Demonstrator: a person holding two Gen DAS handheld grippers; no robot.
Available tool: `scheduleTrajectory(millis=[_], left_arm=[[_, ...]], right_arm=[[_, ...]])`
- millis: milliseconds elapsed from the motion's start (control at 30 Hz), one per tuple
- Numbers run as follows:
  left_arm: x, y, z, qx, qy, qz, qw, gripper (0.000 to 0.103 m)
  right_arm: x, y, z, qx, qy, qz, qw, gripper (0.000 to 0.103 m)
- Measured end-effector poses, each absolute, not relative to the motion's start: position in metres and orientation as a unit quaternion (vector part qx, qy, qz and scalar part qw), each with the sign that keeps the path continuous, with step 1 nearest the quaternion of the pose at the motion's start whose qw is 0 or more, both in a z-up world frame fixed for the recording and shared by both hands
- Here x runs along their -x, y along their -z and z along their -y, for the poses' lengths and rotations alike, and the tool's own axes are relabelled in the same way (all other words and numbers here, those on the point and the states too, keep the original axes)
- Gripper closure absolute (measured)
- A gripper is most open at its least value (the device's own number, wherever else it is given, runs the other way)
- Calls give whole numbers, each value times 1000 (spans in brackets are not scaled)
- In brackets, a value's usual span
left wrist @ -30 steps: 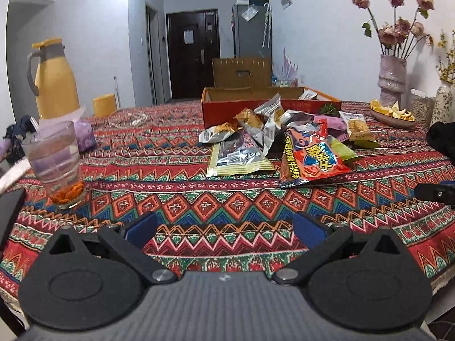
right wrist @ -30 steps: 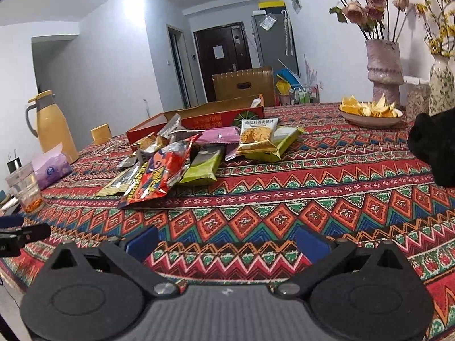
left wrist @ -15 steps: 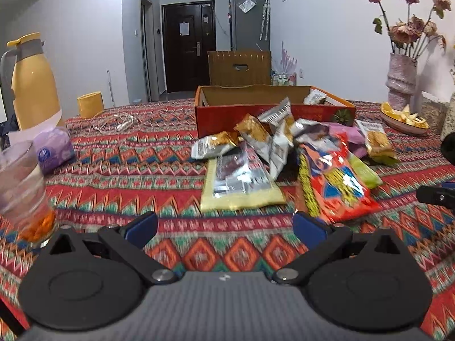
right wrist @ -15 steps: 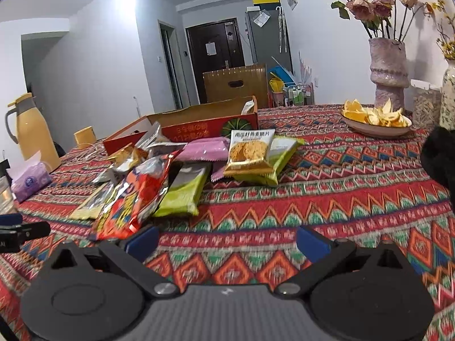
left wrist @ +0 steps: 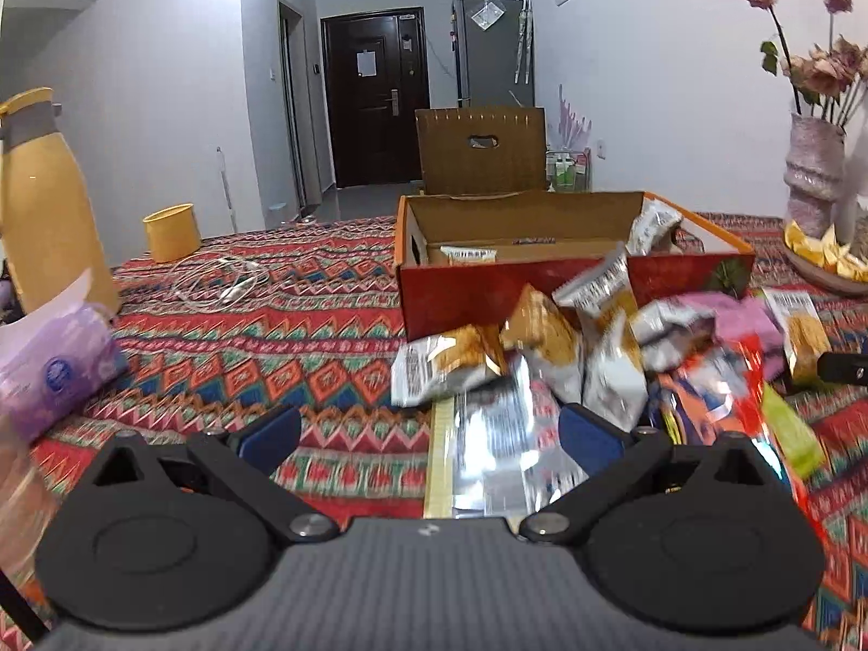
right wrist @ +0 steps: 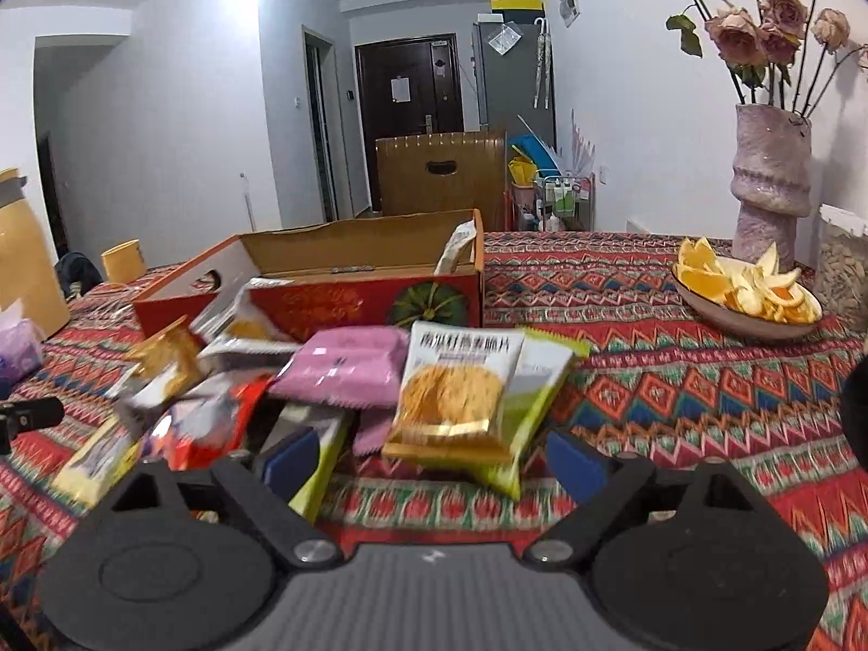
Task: Organize snacks
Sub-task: 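Grasp a gold wrapper with the left gripper while the right grasps a pumpkin-seed packet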
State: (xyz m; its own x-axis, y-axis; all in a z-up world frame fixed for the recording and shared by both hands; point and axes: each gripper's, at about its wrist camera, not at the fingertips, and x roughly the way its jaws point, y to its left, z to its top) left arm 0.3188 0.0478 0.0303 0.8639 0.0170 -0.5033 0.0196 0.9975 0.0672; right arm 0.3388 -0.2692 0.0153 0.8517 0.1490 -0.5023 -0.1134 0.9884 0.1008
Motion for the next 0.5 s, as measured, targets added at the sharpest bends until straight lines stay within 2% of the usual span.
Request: scheduleTrajectory(millis=[100,167,300,433,500], left_arm=[[-346,-31,-52,-16,-8,-266,964,0],[-364,-28,-54,-11,-14,-268,963,1],[-394,-25,-59,13,-9,-270,963,3],[-423,-13,-64,38,-8,-294,955,12],[-429,-8,-65,46,-14,-302,952,16]], right_arm=[[-361,-12,272,-38,-60,-267,961,15],[-373,-8,275,-44,-57,-272,960,22],[-389,-4,280,-58,-49,-274,959,30],[-395,-1,281,-61,-49,-270,960,35],[-397,0,280,-56,-49,-271,960,45]])
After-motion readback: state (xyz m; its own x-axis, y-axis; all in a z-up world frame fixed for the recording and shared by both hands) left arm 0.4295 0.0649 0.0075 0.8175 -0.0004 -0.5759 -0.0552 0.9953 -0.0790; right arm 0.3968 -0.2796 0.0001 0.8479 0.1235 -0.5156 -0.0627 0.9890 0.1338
